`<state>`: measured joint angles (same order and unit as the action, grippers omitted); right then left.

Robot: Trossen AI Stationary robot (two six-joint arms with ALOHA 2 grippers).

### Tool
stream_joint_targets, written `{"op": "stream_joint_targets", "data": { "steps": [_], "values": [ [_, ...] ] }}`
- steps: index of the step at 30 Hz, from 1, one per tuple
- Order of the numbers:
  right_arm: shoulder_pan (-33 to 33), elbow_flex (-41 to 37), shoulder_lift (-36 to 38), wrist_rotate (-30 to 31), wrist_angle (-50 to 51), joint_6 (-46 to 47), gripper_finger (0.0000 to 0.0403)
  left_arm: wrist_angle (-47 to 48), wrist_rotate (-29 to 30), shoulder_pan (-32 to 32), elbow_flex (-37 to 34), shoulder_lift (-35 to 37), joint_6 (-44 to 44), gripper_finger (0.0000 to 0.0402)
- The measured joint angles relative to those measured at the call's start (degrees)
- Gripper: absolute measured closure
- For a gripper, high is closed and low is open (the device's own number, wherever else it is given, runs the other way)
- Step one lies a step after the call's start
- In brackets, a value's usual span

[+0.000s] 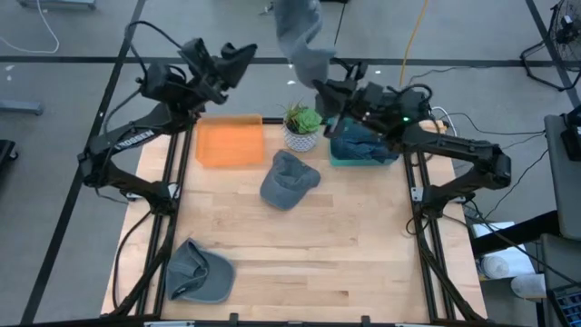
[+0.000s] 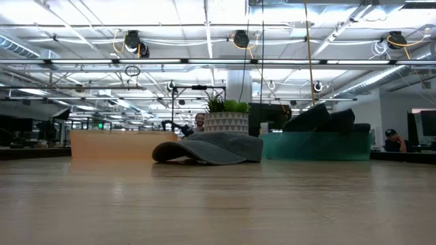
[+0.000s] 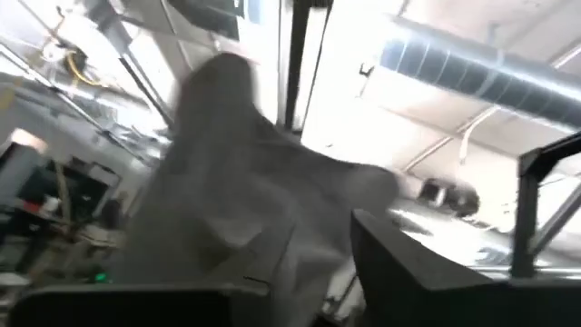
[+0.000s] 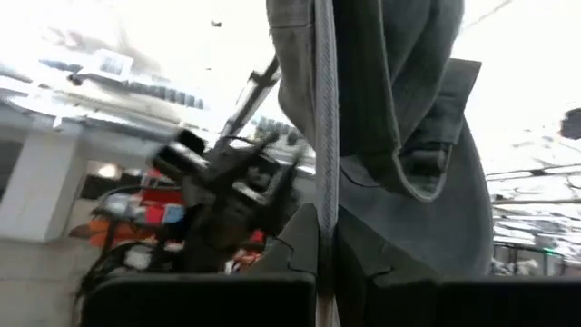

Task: Pick & Place hat
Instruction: Put the middle right gray cap into the orange bin

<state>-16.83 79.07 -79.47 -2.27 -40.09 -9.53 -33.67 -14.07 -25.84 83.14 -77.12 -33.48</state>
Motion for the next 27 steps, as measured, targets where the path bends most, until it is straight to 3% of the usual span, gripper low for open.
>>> {"op": "stream_joint_targets", "data": {
  "steps": [5, 9, 11, 16, 21, 27],
  "values": [
    [-1.0, 0.0, 5.4, 1.0, 8.1, -0.9, 0.0402, 7.8, -6.0, -2.3, 0.0, 1.1, 1.4, 0.0246],
    [-2.5, 0.0, 10.1, 2.3, 16.5, 6.0, 0.0402, 8.7, -16.8, -4.8, 0.0, 1.1, 3.8, 0.0213],
    [-3.6, 0.0, 12.2, 1.9, 21.4, 9.4, 0.0402, 8.9, -19.2, -5.6, 0.0, 1.1, 3.2, 0.0196],
    [-7.0, 0.0, 16.2, -4.4, 31.7, 14.1, 0.0402, 10.4, -23.1, -8.5, 0.0, 1.1, 3.3, 0.0155],
    [-9.8, 0.0, 17.5, -14.4, 34.9, 18.6, 0.0403, 10.2, -29.5, -12.5, 0.0, 1.8, 0.0, 0.0113],
    [-12.8, 0.0, 17.9, -21.5, 39.0, 24.0, 0.0403, 16.0, -33.9, -16.5, 0.0, 4.4, -1.2, 0.0081]
  ]
}}
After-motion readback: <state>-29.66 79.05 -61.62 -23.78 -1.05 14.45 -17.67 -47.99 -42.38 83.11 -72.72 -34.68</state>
